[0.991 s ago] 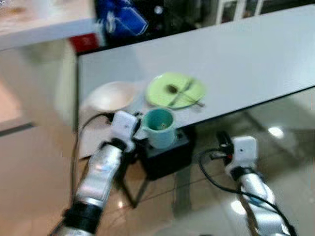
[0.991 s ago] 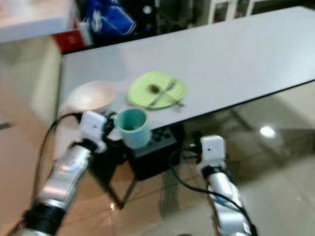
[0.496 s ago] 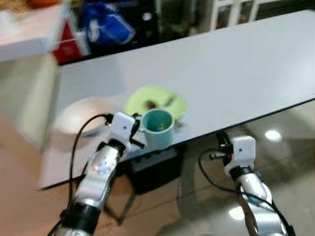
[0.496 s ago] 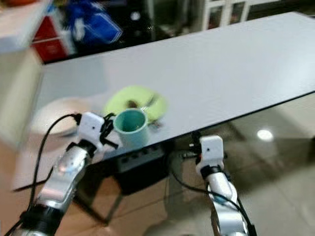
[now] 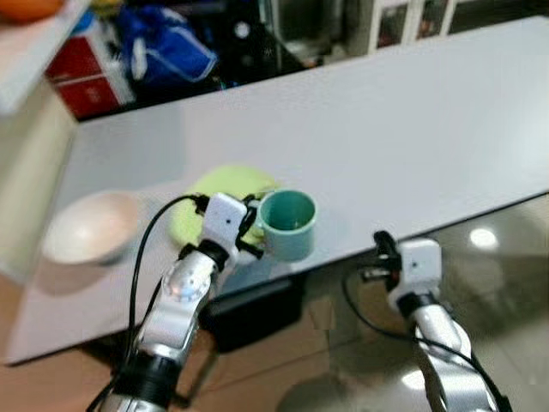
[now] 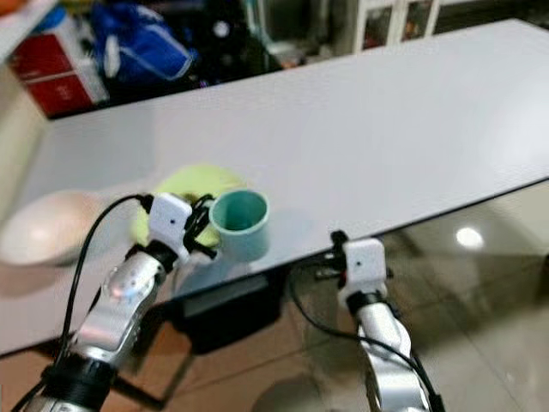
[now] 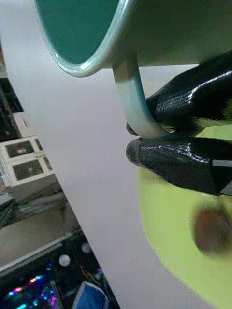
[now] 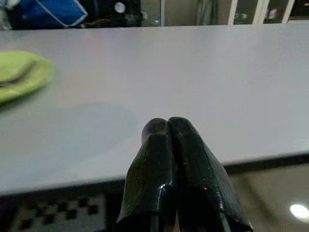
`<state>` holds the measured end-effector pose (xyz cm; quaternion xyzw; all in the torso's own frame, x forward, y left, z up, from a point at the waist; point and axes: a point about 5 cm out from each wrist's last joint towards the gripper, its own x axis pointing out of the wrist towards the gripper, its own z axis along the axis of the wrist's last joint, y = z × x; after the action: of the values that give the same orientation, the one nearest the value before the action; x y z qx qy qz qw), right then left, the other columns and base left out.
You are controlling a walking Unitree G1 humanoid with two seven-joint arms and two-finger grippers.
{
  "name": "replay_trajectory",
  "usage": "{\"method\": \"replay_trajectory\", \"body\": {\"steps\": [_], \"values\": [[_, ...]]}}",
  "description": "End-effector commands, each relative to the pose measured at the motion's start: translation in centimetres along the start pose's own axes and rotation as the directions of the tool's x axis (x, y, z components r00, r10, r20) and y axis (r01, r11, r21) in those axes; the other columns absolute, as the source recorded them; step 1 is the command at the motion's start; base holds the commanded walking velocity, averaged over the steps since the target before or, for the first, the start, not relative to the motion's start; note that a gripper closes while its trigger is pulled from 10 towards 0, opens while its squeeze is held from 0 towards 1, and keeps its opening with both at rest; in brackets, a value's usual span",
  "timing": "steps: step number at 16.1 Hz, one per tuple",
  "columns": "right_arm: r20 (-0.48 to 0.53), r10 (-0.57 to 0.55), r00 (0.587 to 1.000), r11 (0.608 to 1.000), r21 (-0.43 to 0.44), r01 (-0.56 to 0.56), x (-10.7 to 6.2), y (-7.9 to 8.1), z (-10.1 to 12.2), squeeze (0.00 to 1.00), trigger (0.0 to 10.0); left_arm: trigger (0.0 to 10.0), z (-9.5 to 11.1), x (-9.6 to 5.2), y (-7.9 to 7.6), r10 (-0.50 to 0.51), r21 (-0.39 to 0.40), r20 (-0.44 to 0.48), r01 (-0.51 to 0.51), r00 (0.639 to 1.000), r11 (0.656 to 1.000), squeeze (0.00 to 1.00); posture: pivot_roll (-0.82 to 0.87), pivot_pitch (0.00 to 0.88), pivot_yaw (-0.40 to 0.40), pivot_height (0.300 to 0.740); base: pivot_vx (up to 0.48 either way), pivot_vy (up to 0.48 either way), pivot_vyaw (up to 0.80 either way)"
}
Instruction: Setting the table
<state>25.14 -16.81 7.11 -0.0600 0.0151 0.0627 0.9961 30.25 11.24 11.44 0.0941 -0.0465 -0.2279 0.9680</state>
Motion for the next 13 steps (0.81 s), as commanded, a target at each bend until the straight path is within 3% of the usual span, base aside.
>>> {"method": "replay_trajectory", "body": {"steps": [1,5,13], "values": [[0.006,0.001,1.000,1.000,-0.001,-0.001,-0.1,-0.1,0.2,0.00,10.0,0.0,0.3,0.1,-0.3,-0.019,0.011,0.016,0.018,1.000,1.000,0.00,-0.08,0.000,0.124,0.740,0.270,-0.394,0.00],[0.004,0.005,1.000,1.000,-0.006,-0.005,-0.1,-0.1,0.2,0.00,10.0,0.0,0.3,0.2,-0.2,0.005,-0.007,0.020,-0.005,1.000,1.000,0.00,-0.08,0.000,0.118,0.740,0.260,-0.400,0.00],[0.000,0.009,1.000,1.000,-0.008,-0.009,-0.1,-0.1,0.3,0.00,10.0,0.0,0.1,0.5,1.0,0.110,-0.037,-0.017,-0.110,0.994,0.993,0.00,-0.09,0.000,0.113,0.740,0.000,0.000,0.00]]}}
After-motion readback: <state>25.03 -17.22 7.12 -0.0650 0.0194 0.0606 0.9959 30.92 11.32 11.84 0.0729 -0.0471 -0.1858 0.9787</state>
